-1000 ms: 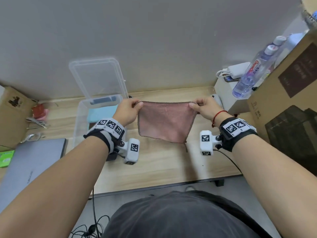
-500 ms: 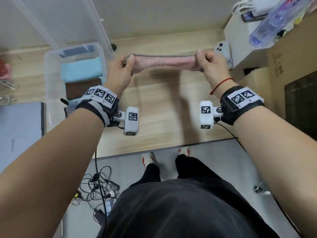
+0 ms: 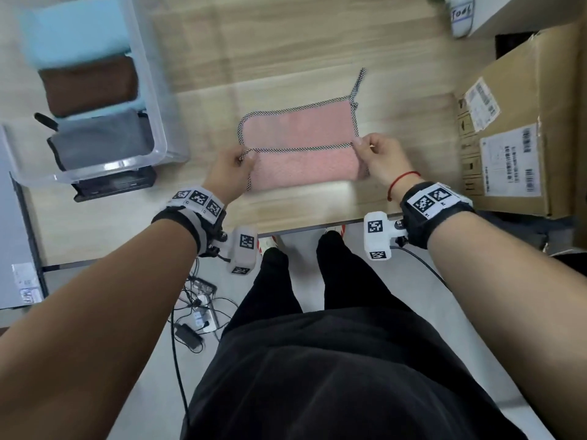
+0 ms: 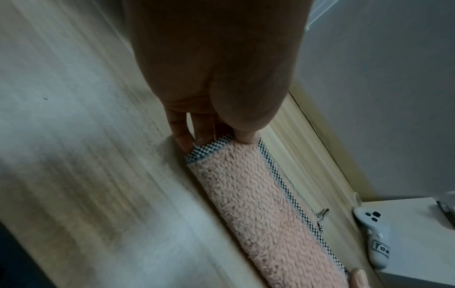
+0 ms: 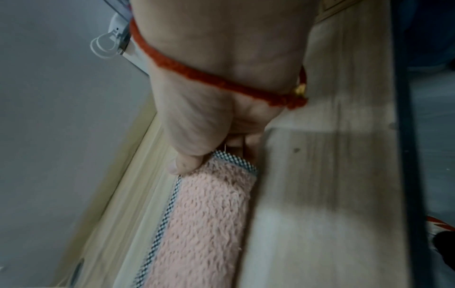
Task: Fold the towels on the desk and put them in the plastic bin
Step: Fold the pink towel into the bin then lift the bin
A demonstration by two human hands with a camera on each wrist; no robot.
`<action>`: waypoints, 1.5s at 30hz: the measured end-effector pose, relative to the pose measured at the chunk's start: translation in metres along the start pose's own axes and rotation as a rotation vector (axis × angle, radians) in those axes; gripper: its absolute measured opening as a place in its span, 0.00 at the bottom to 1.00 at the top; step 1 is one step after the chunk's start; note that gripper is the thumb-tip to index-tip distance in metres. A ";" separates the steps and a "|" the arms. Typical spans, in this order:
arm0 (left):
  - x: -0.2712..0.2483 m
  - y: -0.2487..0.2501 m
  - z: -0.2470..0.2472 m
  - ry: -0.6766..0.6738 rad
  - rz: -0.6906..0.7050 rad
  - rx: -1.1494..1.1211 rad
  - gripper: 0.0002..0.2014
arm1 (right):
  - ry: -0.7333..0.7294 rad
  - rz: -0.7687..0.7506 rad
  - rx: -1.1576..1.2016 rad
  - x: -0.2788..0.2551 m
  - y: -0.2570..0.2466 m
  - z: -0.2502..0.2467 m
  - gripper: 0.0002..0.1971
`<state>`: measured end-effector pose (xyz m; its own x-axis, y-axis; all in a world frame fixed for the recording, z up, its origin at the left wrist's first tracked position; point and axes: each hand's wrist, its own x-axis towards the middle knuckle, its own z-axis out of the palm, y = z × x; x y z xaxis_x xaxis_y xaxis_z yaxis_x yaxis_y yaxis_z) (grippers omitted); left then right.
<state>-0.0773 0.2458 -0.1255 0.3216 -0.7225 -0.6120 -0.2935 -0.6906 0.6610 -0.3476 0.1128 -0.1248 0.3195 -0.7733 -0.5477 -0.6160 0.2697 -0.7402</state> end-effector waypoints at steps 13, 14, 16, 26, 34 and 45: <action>0.045 0.026 -0.012 0.216 -0.081 -0.030 0.12 | 0.105 -0.008 -0.173 0.079 -0.028 -0.002 0.09; 0.049 0.027 -0.013 0.233 -0.089 -0.024 0.11 | 0.110 0.011 -0.194 0.083 -0.027 -0.001 0.09; 0.056 0.026 -0.014 0.263 -0.111 0.009 0.10 | 0.125 0.040 -0.235 0.088 -0.030 0.002 0.09; 0.058 0.032 -0.014 0.421 -0.104 0.103 0.11 | 0.306 0.065 -0.347 0.083 -0.037 -0.007 0.13; 0.041 0.064 0.036 -0.194 0.355 0.426 0.10 | 0.151 0.194 -0.625 0.062 -0.043 0.012 0.26; 0.038 0.054 0.052 -0.313 0.339 0.541 0.24 | 0.022 0.396 -0.074 0.056 -0.045 0.011 0.25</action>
<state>-0.1276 0.1794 -0.1349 -0.1170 -0.8200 -0.5602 -0.7634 -0.2865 0.5789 -0.2942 0.0636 -0.1267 0.0324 -0.6302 -0.7758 -0.7387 0.5077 -0.4433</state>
